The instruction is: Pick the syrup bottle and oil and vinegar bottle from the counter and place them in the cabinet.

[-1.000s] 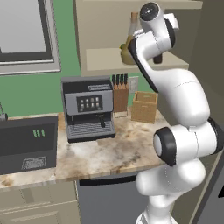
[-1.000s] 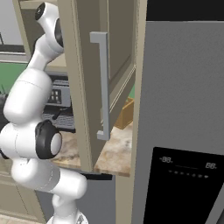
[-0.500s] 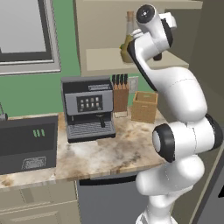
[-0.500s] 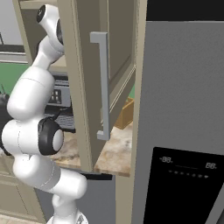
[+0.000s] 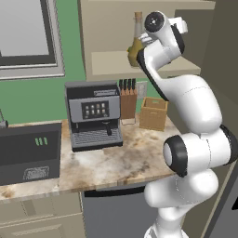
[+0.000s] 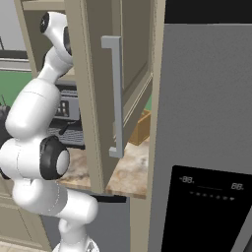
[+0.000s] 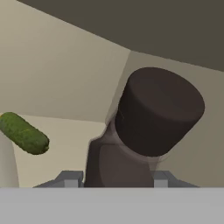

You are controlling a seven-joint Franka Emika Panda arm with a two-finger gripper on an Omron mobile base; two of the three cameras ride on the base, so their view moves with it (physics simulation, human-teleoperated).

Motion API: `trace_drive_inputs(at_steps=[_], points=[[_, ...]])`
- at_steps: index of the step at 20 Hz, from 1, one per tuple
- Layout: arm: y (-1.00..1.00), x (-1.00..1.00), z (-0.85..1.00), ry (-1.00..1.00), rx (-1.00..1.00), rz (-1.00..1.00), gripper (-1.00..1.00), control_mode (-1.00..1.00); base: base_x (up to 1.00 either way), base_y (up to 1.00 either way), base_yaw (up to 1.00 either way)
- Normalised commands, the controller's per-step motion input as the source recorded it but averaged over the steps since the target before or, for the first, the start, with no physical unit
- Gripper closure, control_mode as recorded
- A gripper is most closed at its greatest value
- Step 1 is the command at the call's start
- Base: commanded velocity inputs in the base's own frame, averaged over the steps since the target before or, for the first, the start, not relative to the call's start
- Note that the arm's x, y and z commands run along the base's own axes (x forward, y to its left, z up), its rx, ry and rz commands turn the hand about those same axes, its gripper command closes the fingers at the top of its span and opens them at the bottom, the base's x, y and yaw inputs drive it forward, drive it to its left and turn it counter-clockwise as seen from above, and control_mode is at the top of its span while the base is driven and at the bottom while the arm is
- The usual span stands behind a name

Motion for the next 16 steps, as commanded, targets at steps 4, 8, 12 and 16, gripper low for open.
trace_drive_inputs(at_steps=[4, 8, 12, 16], points=[[0.0, 0.0, -0.25, -0.02, 0.0, 0.02, 1.0, -1.0, 0.0, 0.0, 0.0], [0.0, 0.0, -0.33, 0.0, 0.0, 0.03, 1.0, -1.0, 0.0, 0.0, 0.0], [0.0, 0.0, -0.35, 0.0, 0.0, 0.03, 1.0, -1.0, 0.0, 0.0, 0.0], [0.0, 0.0, -0.36, 0.0, 0.01, 0.05, 1.0, -1.0, 0.0, 0.0, 0.0]])
